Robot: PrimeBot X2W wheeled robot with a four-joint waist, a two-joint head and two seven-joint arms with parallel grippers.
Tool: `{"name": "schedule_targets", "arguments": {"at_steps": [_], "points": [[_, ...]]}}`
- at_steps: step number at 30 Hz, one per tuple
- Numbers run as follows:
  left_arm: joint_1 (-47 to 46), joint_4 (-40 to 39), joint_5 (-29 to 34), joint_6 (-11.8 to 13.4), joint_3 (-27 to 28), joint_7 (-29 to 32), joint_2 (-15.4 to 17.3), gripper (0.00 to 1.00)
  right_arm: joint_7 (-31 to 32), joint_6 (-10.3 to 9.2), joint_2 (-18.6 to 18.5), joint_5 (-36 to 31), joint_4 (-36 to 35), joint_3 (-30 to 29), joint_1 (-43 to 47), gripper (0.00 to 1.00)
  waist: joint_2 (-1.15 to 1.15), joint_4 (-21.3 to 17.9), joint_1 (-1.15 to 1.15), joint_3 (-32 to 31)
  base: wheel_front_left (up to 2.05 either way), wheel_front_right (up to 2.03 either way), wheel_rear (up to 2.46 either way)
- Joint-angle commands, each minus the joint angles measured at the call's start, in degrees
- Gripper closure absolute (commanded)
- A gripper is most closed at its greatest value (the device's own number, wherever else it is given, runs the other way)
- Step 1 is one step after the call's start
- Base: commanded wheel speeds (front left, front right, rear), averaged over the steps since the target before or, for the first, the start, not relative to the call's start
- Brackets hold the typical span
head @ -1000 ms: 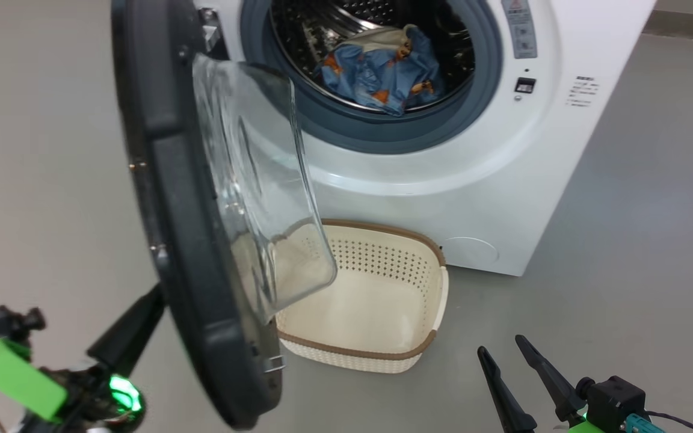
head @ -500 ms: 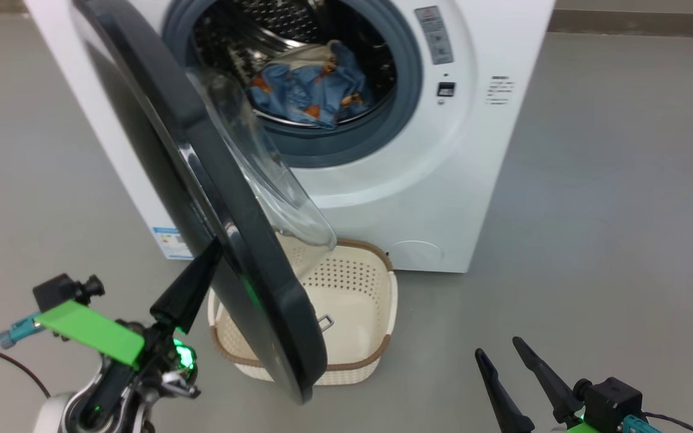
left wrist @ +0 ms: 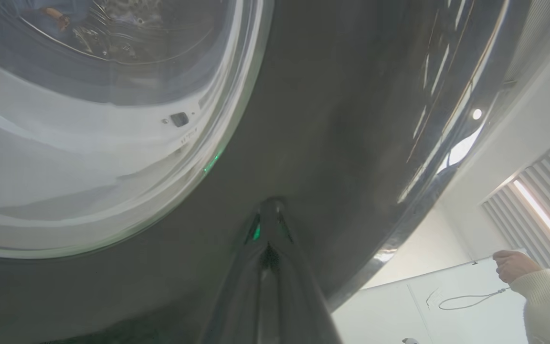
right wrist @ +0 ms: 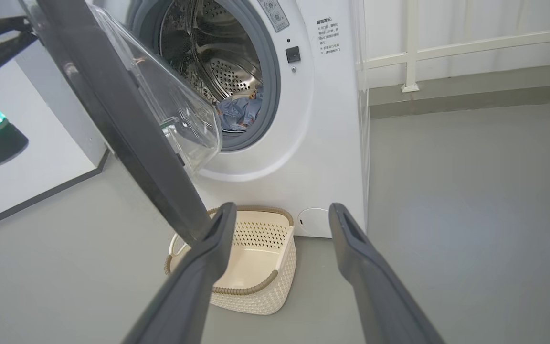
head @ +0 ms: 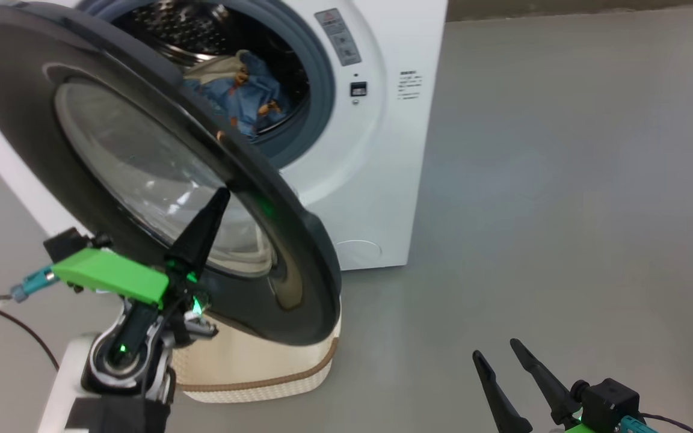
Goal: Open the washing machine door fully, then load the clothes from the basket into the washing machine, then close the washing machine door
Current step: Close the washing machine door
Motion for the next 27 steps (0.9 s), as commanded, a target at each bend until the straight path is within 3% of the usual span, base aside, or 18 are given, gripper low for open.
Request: {"name": "schedule_targets", "arguments": {"at_steps": [1, 11, 19, 23, 25, 26, 27], "points": [[-4.0, -0.72, 0.33, -0.65, 0.85, -0.69, 0.52, 1.0, -0.28, 0.09, -0.35, 0.34, -1.16, 1.58, -0.81, 0.0, 0.0, -1.76, 0.0, 0.33, 0.0, 0.0, 0.0], [-9.72, 5.44, 0.96, -0.65, -1.85, -5.11, 0.53, 1.0, -0.28, 0.09, -0.11, 0.3, -1.18, 1.34, -1.76, 0.0, 0.0, -3.28, 0.0, 0.97, 0.0, 0.0, 0.0], [-6.86, 5.98, 3.38, -0.65, -2.77, -6.94, 1.94, 1.0, -0.28, 0.09, 0.16, 0.28, -1.15, 0.66, -1.28, 0.0, 0.0, -2.8, 0.0, 0.28, 0.0, 0.0, 0.0], [-3.47, 5.63, 7.97, -0.66, -3.71, -10.86, 4.27, 0.99, -0.28, 0.09, 0.33, 0.28, -1.25, 0.33, -0.88, 0.0, 0.0, -2.33, 0.0, -0.4, 0.0, 0.0, 0.0], [-2.13, 5.69, 12.55, -0.66, -4.75, -14.58, 5.96, 0.56, -0.28, 0.09, 0.36, 0.27, -1.45, -0.08, -0.64, 0.0, 0.0, -1.85, 0.0, -0.51, 0.0, 0.0, 0.0], [-1.44, 5.73, 14.4, -0.66, -5.39, -16.31, 6.33, 0.2, -0.28, 0.09, 0.39, 0.23, -1.56, -0.4, -0.47, 0.0, 0.0, -1.5, 0.0, -0.57, 0.0, 0.0, 0.0], [-0.71, 5.83, 15.64, -0.66, -5.75, -17.83, 6.52, 0.0, -0.28, 0.09, 0.44, 0.19, -1.64, -0.58, -0.34, 0.0, 0.0, -1.29, 0.0, -0.62, 0.0, 0.0, 0.0]]}}
